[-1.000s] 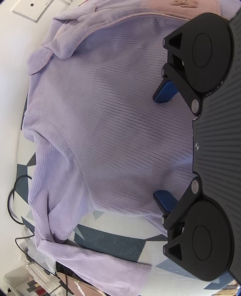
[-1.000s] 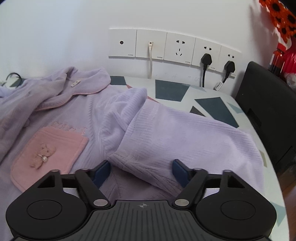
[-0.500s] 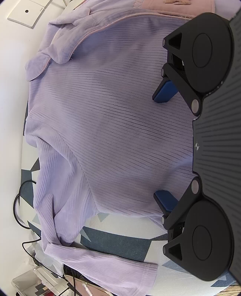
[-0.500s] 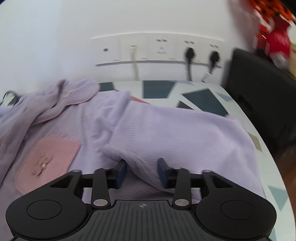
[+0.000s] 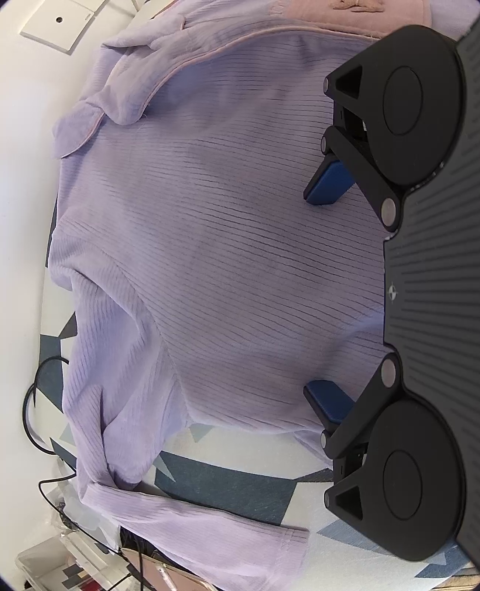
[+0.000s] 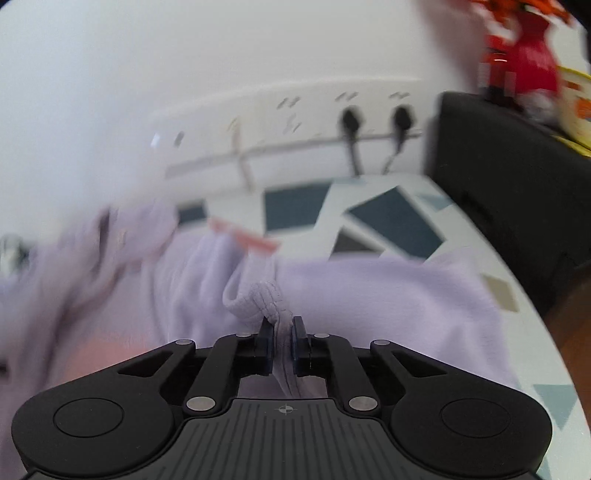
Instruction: Fold clothes
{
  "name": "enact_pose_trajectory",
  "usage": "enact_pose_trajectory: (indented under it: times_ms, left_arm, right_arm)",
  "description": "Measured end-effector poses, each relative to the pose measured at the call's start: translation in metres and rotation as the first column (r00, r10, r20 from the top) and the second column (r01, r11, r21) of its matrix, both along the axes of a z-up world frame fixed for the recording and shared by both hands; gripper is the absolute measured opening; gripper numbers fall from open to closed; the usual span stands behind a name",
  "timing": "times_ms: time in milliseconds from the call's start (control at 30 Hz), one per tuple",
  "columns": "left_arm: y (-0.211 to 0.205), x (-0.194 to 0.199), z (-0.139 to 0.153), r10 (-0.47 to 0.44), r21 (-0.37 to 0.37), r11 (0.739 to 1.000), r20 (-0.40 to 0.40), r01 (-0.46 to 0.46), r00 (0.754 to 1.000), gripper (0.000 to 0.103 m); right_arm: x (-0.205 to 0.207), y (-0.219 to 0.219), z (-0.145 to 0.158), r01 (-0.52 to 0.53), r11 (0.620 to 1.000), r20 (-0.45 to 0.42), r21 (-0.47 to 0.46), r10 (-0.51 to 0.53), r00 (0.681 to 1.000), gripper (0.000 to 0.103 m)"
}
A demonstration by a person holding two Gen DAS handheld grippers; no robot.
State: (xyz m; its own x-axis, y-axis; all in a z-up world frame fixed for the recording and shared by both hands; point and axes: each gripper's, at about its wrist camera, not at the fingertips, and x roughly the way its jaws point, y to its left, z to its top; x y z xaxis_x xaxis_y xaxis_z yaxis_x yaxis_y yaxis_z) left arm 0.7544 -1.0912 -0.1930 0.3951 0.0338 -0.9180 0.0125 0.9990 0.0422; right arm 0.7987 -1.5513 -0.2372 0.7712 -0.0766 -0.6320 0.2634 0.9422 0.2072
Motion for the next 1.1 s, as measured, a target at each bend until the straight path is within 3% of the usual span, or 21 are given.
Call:
enact_pose_trajectory:
  times_ms: [133,333,400,500,600,767,833,900,1000,1033,1100]
  left_arm:
    - [0.001,0.003,0.000,0.015,-0.009,1.000,-0.022,-0.015,1.000,0.103]
    - [0.003,0.006,-0.001,-0.002,-0.024,1.000,-0.034,0.001,0.999,0.103]
    - [0.004,0.008,-0.001,-0.008,-0.029,1.000,-0.045,0.007,0.999,0.103]
    - [0.007,0.012,0.001,-0.031,-0.056,0.998,-0.076,0.027,0.997,0.103]
    - [0.022,0.018,0.008,-0.078,-0.162,0.985,-0.103,0.061,0.992,0.103]
    - [0.067,0.032,0.027,-0.104,-0.363,0.931,-0.131,0.050,0.986,0.102]
    - [0.091,0.038,0.033,-0.092,-0.448,0.894,-0.139,0.020,0.986,0.102]
    - [0.116,0.046,0.035,-0.081,-0.568,0.822,-0.167,-0.029,0.983,0.102]
    - [0.146,0.056,0.034,-0.072,-0.682,0.727,-0.191,-0.079,0.979,0.102]
    - [0.154,0.059,0.034,-0.059,-0.696,0.713,-0.186,-0.089,0.981,0.103]
    - [0.167,0.062,0.036,-0.016,-0.698,0.710,-0.151,-0.095,0.988,0.102]
  right_arm:
    - [-0.009,-0.029,0.049,0.079,0.992,0.140,0.099,-0.093,0.986,0.007]
    - [-0.018,-0.049,0.122,0.136,0.960,0.321,0.245,-0.213,0.923,0.007]
    - [-0.017,-0.042,0.143,0.121,0.965,0.354,0.235,-0.201,0.913,0.007]
    - [-0.006,-0.014,0.158,0.090,0.985,0.348,0.150,-0.138,0.927,0.007]
    - [0.014,0.024,0.153,0.047,0.993,0.297,0.105,-0.077,0.952,0.007]
    - [0.060,0.087,0.145,-0.009,0.996,0.246,0.093,-0.014,0.969,0.007]
    - [0.079,0.111,0.147,-0.026,0.995,0.244,0.099,0.001,0.970,0.007]
    - [0.096,0.139,0.149,-0.053,0.994,0.249,0.096,0.028,0.968,0.007]
    - [0.115,0.184,0.150,-0.119,0.990,0.253,0.081,0.095,0.963,0.007]
    - [0.121,0.201,0.146,-0.151,0.986,0.240,0.069,0.131,0.962,0.007]
    - [0.132,0.238,0.133,-0.215,0.976,0.193,0.025,0.206,0.959,0.007]
